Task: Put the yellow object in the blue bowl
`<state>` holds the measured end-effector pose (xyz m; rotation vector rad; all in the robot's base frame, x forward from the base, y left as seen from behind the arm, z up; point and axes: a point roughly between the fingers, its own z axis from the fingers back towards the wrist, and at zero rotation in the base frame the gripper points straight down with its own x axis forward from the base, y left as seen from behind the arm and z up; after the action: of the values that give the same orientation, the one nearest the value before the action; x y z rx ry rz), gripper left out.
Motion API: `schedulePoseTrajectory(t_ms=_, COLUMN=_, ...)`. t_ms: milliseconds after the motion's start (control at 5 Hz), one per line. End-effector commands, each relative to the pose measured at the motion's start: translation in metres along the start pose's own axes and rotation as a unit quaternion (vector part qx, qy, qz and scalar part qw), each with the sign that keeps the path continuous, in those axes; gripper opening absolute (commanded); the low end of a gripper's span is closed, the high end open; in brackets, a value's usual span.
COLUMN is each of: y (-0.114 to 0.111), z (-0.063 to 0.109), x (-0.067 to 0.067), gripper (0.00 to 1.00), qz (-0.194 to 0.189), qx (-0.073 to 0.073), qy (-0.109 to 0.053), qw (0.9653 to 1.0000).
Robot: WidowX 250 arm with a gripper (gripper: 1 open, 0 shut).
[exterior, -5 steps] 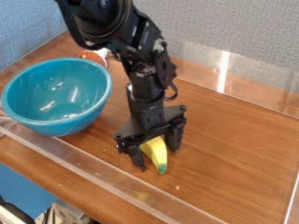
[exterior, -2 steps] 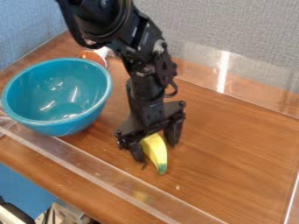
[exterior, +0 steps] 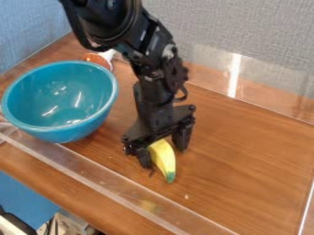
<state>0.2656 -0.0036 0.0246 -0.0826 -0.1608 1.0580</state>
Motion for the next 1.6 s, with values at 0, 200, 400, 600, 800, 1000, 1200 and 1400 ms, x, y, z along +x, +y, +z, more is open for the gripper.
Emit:
schedulePoseTrajectory(t_ms=0, y=0.001, z=-0.011, x=-0.002, gripper=1.0, qz=0.005, qx=0.003, qy=-0.005, qw=1.0)
schedulePoseTrajectory(t_ms=200, y=0.001, z=-0.012, x=-0.002, gripper=1.0, qz=0.008, qx=0.007, qy=-0.009, qw=0.9999)
schedulePoseTrajectory(t_ms=400, y=0.001, z=-0.014, x=-0.003, gripper=1.0, qz=0.009, qx=0.011, qy=-0.011, qw=0.9998)
schedulePoseTrajectory(t_ms=600, y=-0.001, z=-0.006, x=0.0, gripper=0.0, qz=0.002, qx=0.012, qy=-0.016, qw=0.9998)
schedulePoseTrajectory(t_ms=800, y=-0.004, z=0.016, x=0.006, gripper=0.0, qz=-0.011, qx=0.007, qy=-0.024, qw=0.9996)
schedulePoseTrajectory(t_ms=1000, y=-0.009, z=0.042, x=0.013, gripper=0.0, qz=-0.025, qx=-0.005, qy=-0.032, qw=0.9992)
schedulePoseTrajectory(t_ms=1200, y=-0.012, z=0.074, x=0.03, gripper=0.0, qz=-0.034, qx=-0.023, qy=-0.046, qw=0.9981)
schedulePoseTrajectory(t_ms=1400, y=-0.003, z=0.1, x=0.057, gripper=0.0, qz=-0.02, qx=-0.038, qy=-0.057, qw=0.9975)
